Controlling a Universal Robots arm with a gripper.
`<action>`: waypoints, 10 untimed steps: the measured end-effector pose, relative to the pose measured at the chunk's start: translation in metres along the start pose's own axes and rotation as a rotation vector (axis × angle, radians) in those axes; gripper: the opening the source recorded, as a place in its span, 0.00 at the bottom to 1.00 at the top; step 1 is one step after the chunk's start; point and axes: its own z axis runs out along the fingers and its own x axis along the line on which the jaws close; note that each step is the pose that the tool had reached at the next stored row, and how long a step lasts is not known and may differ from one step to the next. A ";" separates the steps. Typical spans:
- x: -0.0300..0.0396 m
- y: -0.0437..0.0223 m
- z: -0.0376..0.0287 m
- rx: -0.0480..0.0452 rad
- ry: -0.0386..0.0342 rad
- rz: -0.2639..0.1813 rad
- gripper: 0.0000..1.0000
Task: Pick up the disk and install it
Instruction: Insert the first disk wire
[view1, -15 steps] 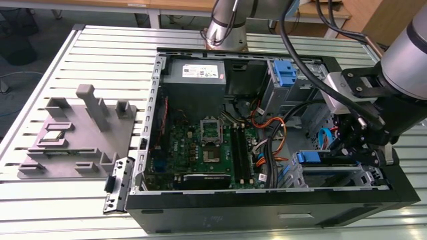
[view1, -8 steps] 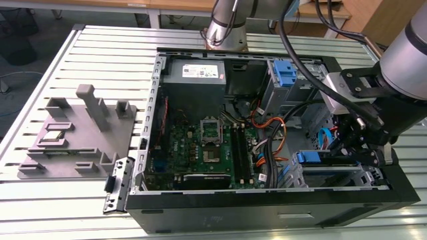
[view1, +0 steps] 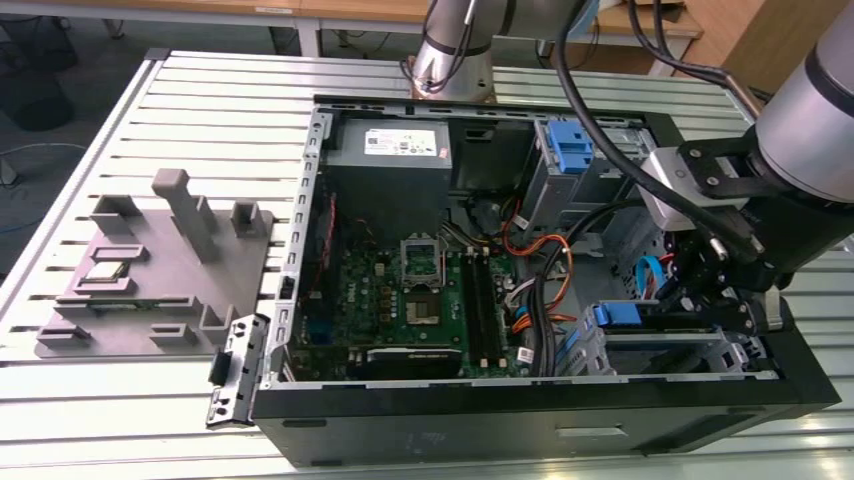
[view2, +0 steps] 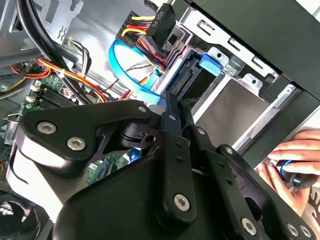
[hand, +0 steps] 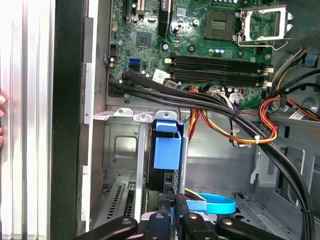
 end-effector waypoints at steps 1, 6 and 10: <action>0.0000 0.0000 0.0002 0.0001 0.0000 0.000 0.16; 0.0000 0.0001 0.0007 0.0001 -0.0001 0.000 0.16; 0.0000 0.0001 0.0005 0.0001 -0.0001 0.000 0.16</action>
